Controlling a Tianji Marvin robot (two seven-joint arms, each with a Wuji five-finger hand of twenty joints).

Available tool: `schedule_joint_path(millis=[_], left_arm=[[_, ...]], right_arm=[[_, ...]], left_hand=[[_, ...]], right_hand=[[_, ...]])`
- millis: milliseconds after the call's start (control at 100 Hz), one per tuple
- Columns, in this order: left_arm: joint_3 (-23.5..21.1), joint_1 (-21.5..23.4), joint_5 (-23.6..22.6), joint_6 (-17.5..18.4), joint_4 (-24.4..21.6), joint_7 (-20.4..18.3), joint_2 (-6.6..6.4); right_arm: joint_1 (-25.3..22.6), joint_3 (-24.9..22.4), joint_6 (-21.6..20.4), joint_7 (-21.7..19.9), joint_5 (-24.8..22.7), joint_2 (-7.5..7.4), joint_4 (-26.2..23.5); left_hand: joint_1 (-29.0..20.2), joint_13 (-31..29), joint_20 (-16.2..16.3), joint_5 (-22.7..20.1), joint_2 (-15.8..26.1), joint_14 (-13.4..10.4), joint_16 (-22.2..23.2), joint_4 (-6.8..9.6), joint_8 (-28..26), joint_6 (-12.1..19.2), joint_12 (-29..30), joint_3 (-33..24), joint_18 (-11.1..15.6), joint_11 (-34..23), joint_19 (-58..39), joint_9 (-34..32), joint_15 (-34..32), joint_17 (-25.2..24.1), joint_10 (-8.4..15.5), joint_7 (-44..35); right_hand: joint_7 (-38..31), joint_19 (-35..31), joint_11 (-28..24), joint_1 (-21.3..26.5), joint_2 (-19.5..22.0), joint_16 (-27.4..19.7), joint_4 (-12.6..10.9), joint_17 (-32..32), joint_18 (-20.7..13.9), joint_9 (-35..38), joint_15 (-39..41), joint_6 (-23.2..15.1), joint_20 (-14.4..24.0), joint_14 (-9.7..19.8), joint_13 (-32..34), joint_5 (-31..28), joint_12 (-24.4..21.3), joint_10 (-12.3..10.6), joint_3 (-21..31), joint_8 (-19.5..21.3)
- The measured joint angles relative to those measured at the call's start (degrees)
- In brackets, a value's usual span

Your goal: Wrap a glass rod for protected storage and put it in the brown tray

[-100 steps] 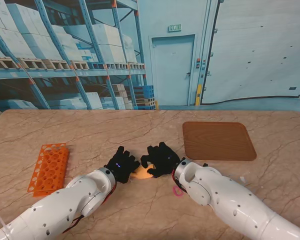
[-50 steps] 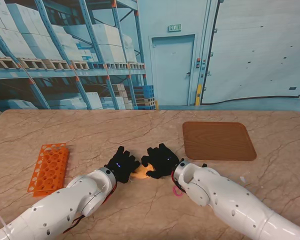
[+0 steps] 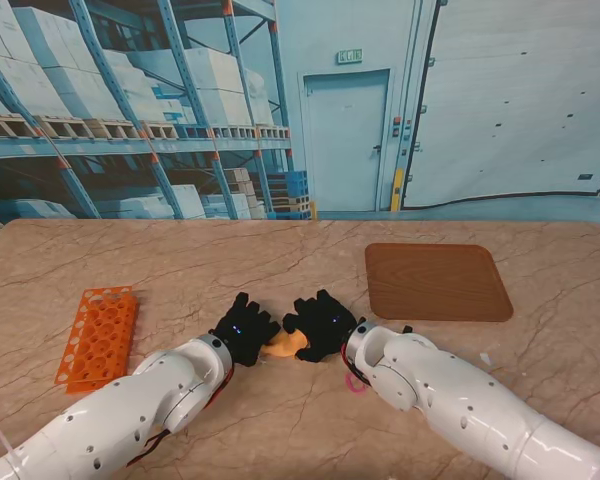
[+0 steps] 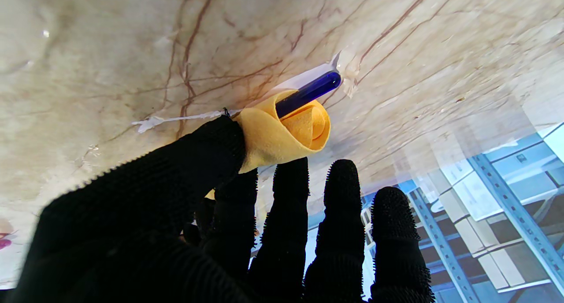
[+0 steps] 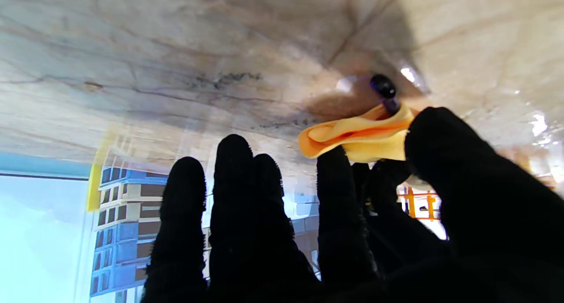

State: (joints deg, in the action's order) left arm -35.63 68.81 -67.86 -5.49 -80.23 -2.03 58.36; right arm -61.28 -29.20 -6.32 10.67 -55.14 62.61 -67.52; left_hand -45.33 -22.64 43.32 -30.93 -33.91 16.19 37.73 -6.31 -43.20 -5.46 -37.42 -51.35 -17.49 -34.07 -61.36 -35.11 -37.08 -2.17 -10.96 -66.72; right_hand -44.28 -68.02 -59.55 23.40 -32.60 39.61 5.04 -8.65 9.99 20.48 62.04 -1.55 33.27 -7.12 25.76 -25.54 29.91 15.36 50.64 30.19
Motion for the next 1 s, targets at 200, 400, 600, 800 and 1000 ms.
schedule_joint_path(millis=[200,400,600,800,1000], left_arm=[[-0.8,0.7,0.8,-0.9,-0.1,-0.1,0.29],[-2.6,2.2,2.1,-2.0,-0.9,-0.6,0.61],[-7.0,5.8,8.9,-4.2,-2.6,-0.6,1.50],[-12.8,10.6,11.9,-3.5,-5.7,0.5,2.56],[-16.0,12.7,12.2,0.1,-7.0,4.4,2.79]], right_arm=[[2.3,3.6,0.0,-0.3,0.1,-0.26,0.0],[6.0,7.6,-0.5,-0.9,3.8,1.27,2.4],[7.3,9.3,-0.7,-0.3,3.6,2.15,4.1],[7.7,9.7,-1.7,1.6,3.1,2.44,5.7],[5.9,7.1,-3.1,4.5,0.2,1.96,5.8]], left_hand=[[0.0,0.0,0.0,0.0,0.0,0.0,0.0,0.00,0.0,0.0,0.0,0.2,0.0,0.0,0.0,0.0,0.0,0.0,0.0,-0.2],[0.0,0.0,0.0,0.0,0.0,0.0,0.0,0.00,0.0,0.0,-0.1,1.6,0.0,-0.1,0.0,-0.7,0.0,0.0,0.0,-0.3],[3.6,0.0,0.0,-0.1,0.3,0.2,0.0,-0.69,0.0,0.1,-0.1,9.7,0.0,-0.1,0.0,-0.7,0.0,0.0,-0.1,-0.1],[11.5,1.7,0.0,-0.5,7.3,0.5,0.0,0.09,0.0,-1.5,-0.1,13.8,0.0,1.3,0.8,-0.6,1.5,-0.9,-1.5,11.1],[12.5,3.2,0.0,2.1,10.0,0.8,-0.1,0.97,4.7,-2.0,1.1,18.7,0.0,4.4,3.5,1.9,3.9,-1.5,-2.2,22.2]], right_hand=[[1.1,-0.6,0.3,1.8,-6.9,0.0,-0.6,0.0,1.0,1.1,0.0,4.2,0.0,-1.4,0.1,-7.0,0.0,0.6,4.1,-3.3],[-16.5,-0.8,0.3,7.4,-10.7,0.0,-0.5,-1.6,1.4,11.2,0.3,3.4,0.0,-2.5,4.3,-19.2,0.0,-0.4,9.4,-11.8],[-21.6,-2.1,-2.2,6.2,-13.0,0.9,-5.8,-4.4,2.0,16.6,3.2,2.5,0.0,-2.3,8.1,-22.0,1.5,-2.0,15.8,-9.2],[-22.8,-2.7,-3.0,4.2,-13.4,1.4,-13.4,-5.9,2.0,19.3,4.2,-1.4,-0.1,-1.0,11.2,-22.0,1.5,-3.4,15.5,-6.4],[-22.8,-2.9,-3.0,4.1,-13.6,1.4,-13.9,-6.7,2.0,20.2,4.3,-4.5,-0.7,-0.3,11.8,-22.0,0.8,-4.2,13.5,-6.6]])
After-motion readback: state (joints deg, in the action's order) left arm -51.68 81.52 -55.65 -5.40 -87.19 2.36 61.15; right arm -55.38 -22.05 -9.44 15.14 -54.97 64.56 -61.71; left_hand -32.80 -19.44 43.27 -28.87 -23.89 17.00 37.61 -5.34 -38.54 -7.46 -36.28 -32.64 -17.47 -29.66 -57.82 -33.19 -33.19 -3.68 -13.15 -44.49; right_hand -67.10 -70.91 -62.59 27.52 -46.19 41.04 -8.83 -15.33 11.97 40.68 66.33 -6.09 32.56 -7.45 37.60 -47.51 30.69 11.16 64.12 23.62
